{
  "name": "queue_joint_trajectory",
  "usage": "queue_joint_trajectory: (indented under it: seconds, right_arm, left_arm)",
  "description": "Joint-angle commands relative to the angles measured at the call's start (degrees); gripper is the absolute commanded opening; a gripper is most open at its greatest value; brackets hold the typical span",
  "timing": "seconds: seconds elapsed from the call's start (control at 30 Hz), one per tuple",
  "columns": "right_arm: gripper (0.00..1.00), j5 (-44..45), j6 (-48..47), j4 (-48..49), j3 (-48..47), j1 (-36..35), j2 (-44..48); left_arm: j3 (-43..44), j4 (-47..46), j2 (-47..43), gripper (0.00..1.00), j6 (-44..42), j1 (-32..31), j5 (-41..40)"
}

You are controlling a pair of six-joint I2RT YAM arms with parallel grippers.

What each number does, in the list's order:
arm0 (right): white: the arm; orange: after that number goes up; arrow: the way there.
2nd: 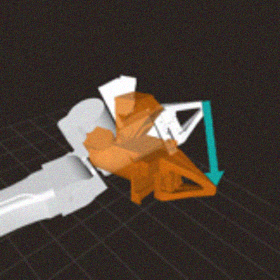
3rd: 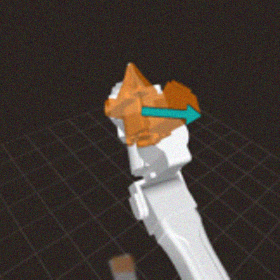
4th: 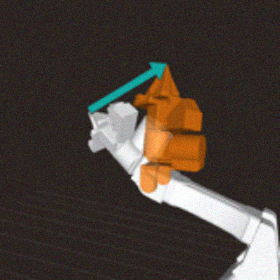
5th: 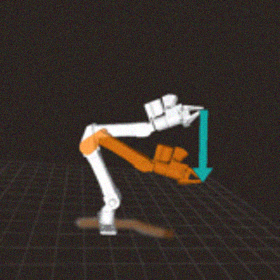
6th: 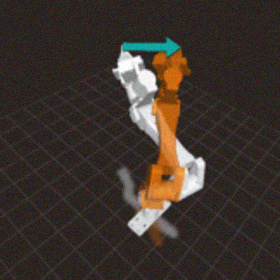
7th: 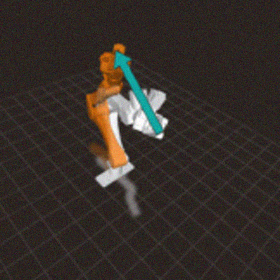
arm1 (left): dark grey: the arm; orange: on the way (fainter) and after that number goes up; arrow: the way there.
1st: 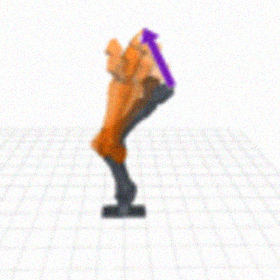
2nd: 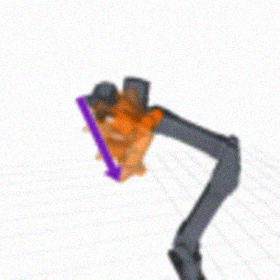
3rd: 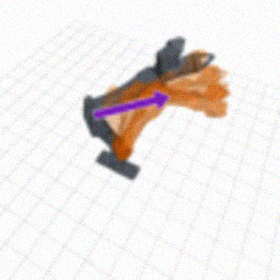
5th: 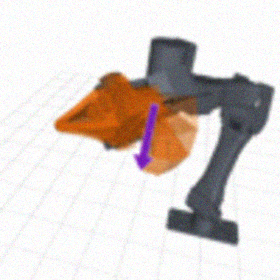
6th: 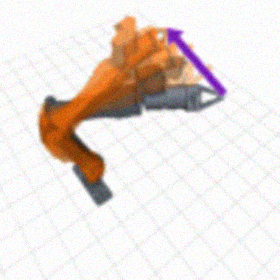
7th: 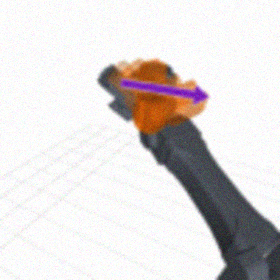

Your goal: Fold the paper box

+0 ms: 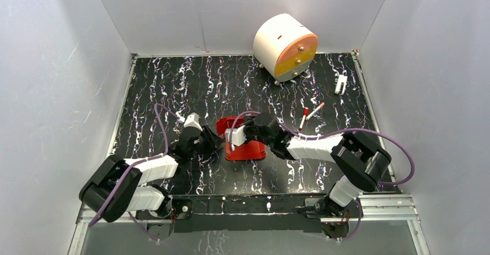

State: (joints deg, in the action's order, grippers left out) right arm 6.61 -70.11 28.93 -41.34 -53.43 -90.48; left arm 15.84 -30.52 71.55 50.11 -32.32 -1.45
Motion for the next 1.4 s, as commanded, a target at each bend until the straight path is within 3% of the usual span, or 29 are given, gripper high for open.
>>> queue_joint_trajectory:
  seconds: [0.0, 0.47, 0.93, 1.17, 1.37]
  right_arm:
    - [0.00, -1.63, 1.90, 4.25, 0.59, -0.36, -0.02]
    - [0.00, -3.04, 4.46, 5.53, 1.65, -0.36, -0.67]
    - [0.00, -2.72, 5.53, 6.29, 3.00, -0.42, -0.45]
    - [0.00, -3.14, 4.90, 7.63, 4.32, -0.68, -0.29]
    - [0.00, -2.91, 3.88, 10.14, 6.26, -1.65, 0.09]
  left_arm:
    - [1.01, -9.56, 3.46, 0.36, -2.73, -0.85, -5.77]
    - [1.63, -19.83, 13.57, 0.36, -5.70, -4.80, -13.18]
    - [2.39, -20.12, 12.01, 0.19, -11.75, -13.52, -23.48]
    - [5.95, -18.35, 14.59, 0.19, -17.21, -18.18, -30.84]
    - [6.08, -17.38, 15.55, 0.23, -15.20, -18.87, -32.31]
